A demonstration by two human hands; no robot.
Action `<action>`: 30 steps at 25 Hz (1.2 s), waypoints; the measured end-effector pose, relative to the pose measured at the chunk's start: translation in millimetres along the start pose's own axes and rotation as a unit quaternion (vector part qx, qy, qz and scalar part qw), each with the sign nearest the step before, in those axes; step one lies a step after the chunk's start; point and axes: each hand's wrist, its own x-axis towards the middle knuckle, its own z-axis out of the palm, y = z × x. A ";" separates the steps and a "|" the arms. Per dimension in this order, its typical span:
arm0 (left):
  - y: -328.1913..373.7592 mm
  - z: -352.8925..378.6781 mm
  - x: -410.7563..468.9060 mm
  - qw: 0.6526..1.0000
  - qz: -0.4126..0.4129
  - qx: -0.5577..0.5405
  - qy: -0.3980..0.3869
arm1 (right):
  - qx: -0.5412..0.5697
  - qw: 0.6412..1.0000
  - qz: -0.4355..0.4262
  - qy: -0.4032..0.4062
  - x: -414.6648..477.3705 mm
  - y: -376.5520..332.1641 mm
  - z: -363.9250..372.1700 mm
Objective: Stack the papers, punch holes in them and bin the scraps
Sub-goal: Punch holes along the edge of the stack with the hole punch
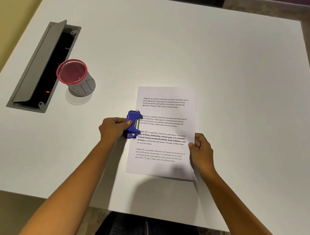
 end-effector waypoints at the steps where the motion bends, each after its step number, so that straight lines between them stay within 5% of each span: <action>1: 2.1 -0.3 1.7 1.000 -0.014 0.001 0.004 | 0.002 1.000 -0.001 0.000 -0.3 -0.5 0.4; 7: 19.7 -1.1 8.5 0.990 -0.080 0.117 0.015 | 0.023 1.000 0.007 -0.019 0.2 1.9 -5.2; 15: 21.6 0.0 17.0 0.986 -0.099 0.130 0.016 | 0.043 0.998 0.021 -0.032 4.3 3.8 -5.6; 21: 14.4 -4.7 16.9 0.994 -0.107 0.031 -0.001 | 0.014 1.000 0.020 -0.013 5.6 5.3 -1.1; 30: 14.4 -1.5 19.3 0.993 -0.096 0.069 0.026 | -0.009 1.000 -0.009 0.003 3.9 3.9 2.2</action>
